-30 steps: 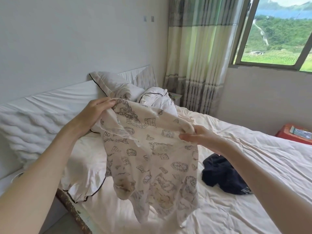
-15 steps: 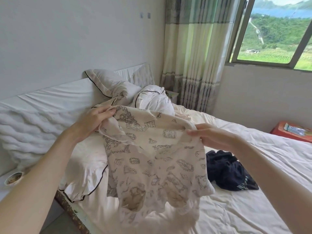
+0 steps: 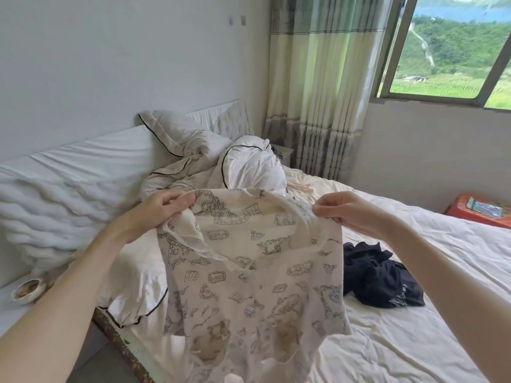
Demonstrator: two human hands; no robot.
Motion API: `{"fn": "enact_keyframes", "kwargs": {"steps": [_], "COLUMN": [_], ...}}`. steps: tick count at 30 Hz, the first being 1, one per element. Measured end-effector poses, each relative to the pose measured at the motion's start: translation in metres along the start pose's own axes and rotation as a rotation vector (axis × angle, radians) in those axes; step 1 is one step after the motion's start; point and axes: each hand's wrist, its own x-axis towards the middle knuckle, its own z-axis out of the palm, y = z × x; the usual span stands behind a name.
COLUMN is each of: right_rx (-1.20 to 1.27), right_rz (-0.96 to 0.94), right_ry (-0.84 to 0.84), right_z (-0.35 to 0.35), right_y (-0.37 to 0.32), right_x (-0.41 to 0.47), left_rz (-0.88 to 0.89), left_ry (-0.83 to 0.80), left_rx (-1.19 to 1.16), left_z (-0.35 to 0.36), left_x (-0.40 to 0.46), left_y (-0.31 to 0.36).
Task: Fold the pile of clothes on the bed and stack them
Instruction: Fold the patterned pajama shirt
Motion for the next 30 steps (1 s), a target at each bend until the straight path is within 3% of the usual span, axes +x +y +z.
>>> {"fn": "enact_keyframes", "kwargs": {"steps": [4,9,11,14,18,22,27,30], "right_rx": [0.081,0.352,0.425,0.456,0.177,-0.362,-0.213,-0.332], "right_rz": [-0.042,0.042,0.042,-0.013,-0.099,-0.224,-0.354,-0.322], "right_ry": [0.11,-0.003,-0.069,-0.175,-0.249,0.054,0.312,0.363], "right_z": [-0.004,-0.008,-0.009,-0.01,-0.004,0.006,0.004,-0.002], "right_y": [0.004,0.014,0.015,0.014,0.003,0.002,0.013,0.015], "right_x": [0.001,-0.001,-0.003,-0.004,-0.008,-0.007,-0.005,-0.003], "left_rz": [-0.025,-0.048,-0.056,-0.067,-0.047,-0.059,-0.07,-0.094], "left_ry": [-0.189,-0.39,-0.335,-0.113,0.107,0.132,-0.127,-0.103], "left_rx": [-0.269,-0.448,-0.48,-0.497,-0.42,-0.416,-0.214,0.109], "left_z": [-0.004,-0.006,-0.002,0.006,0.012,0.013,0.018,0.023], "left_x": [-0.004,-0.011,-0.01,-0.005,0.001,-0.002,-0.018,-0.02], "left_y": [-0.001,-0.009,-0.009,-0.005,0.003,0.005,0.009,0.009]}}
